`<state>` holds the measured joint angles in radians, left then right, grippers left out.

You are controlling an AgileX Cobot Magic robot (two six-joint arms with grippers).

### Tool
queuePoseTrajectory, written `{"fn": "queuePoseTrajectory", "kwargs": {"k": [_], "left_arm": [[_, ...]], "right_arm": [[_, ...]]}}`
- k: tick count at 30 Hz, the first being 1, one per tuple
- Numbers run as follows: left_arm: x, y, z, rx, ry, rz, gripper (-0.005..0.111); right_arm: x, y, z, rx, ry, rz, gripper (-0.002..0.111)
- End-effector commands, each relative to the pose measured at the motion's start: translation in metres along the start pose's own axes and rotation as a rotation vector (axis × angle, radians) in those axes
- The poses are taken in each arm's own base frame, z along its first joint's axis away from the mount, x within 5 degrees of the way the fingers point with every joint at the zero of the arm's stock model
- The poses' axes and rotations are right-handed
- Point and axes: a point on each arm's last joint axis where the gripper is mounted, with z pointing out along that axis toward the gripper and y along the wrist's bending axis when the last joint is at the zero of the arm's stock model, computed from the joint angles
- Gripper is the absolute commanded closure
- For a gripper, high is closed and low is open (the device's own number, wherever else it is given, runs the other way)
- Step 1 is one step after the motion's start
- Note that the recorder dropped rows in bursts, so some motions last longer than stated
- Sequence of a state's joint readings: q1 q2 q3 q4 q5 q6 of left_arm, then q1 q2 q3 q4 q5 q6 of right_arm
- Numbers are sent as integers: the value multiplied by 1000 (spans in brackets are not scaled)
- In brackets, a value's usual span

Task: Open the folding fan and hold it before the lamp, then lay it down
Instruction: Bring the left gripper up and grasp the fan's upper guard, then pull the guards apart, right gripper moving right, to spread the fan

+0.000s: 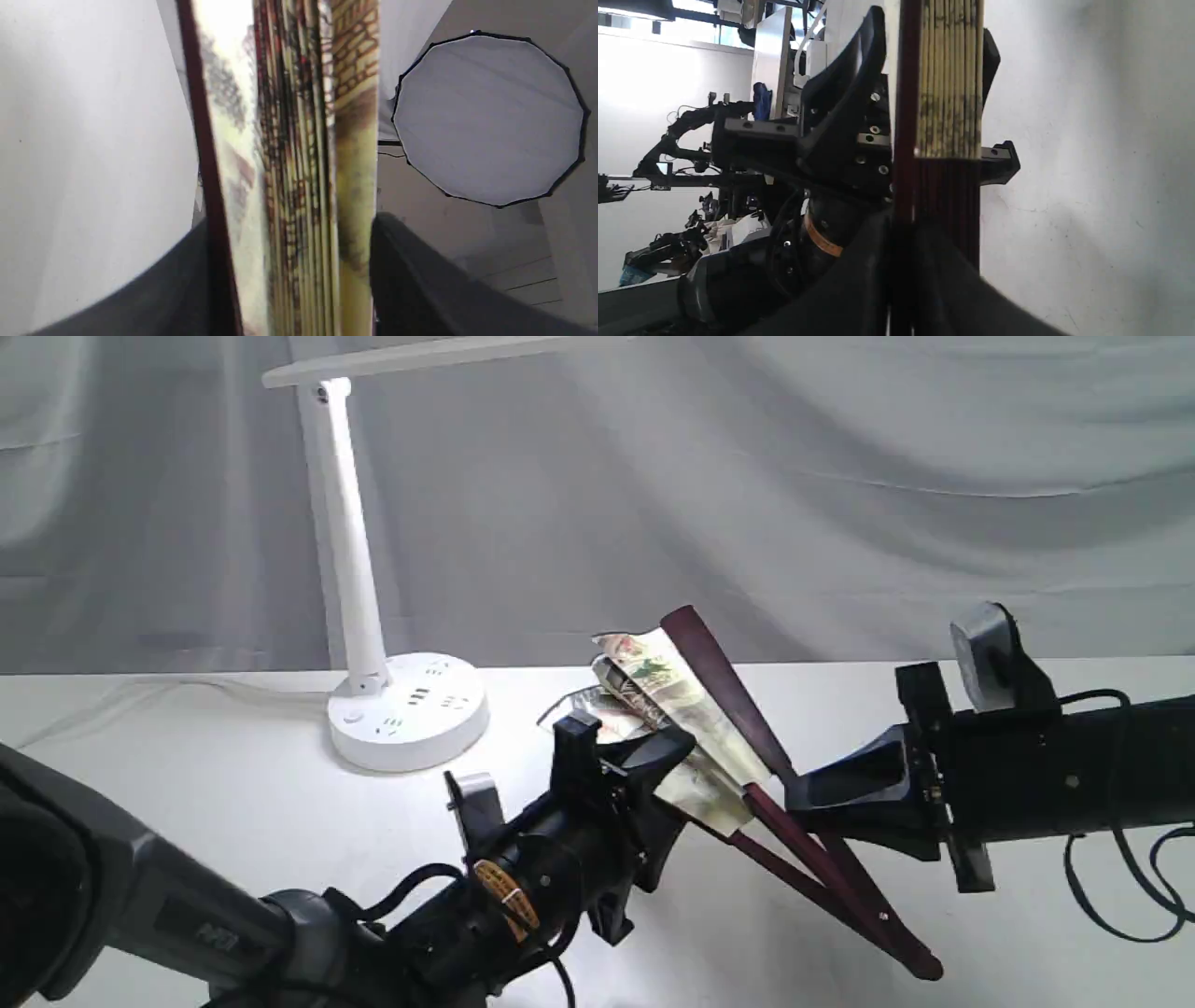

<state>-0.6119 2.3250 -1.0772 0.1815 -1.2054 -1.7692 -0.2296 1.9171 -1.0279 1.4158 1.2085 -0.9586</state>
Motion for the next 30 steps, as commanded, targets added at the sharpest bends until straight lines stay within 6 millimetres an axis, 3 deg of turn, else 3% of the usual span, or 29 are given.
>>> {"fn": "queuePoseTrajectory", "kwargs": {"k": [1,12,15,22,30], "left_arm": [[-1,-3,1,22,5,-11,71],[0,-3,1,20,16,-47,107],[1,-3,1,15,30,-102,107],[2,-3,2,11,54,-121,107],[-2,-1,-3,-37,178,-121,107]], "right_arm": [[2,4,-1,-15,0,-20,108],[2,4,-1,-13,1,-23,108],[2,4,-1,-9,8,-26,103],[1,4,-1,-9,7,-24,61],[-3,1,1,-39,-31,15,59]]}}
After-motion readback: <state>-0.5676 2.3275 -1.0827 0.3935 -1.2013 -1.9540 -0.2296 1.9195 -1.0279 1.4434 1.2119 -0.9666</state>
